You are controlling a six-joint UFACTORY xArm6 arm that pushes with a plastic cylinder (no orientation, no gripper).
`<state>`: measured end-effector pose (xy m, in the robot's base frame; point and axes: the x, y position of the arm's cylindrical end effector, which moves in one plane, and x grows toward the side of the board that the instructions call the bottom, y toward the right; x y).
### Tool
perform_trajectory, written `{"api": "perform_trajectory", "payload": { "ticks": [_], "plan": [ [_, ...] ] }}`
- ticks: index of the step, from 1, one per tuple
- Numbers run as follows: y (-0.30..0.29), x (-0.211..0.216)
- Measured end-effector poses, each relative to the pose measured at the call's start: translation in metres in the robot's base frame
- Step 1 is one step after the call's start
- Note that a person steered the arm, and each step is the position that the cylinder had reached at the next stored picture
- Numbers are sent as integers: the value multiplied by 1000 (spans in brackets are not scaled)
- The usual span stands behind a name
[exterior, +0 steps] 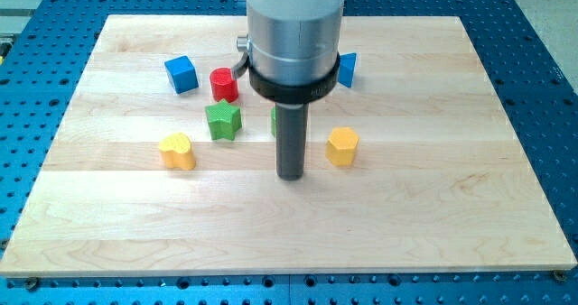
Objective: Push the red star into the triangle
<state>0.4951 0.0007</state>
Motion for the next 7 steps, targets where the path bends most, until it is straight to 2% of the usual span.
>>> {"api": "perform_trajectory", "payload": {
  "ticks": [1, 2, 5, 7],
  "plan": [
    [-37, -17],
    [-42, -15],
    [-41, -11],
    [-33, -37]
  ]
}}
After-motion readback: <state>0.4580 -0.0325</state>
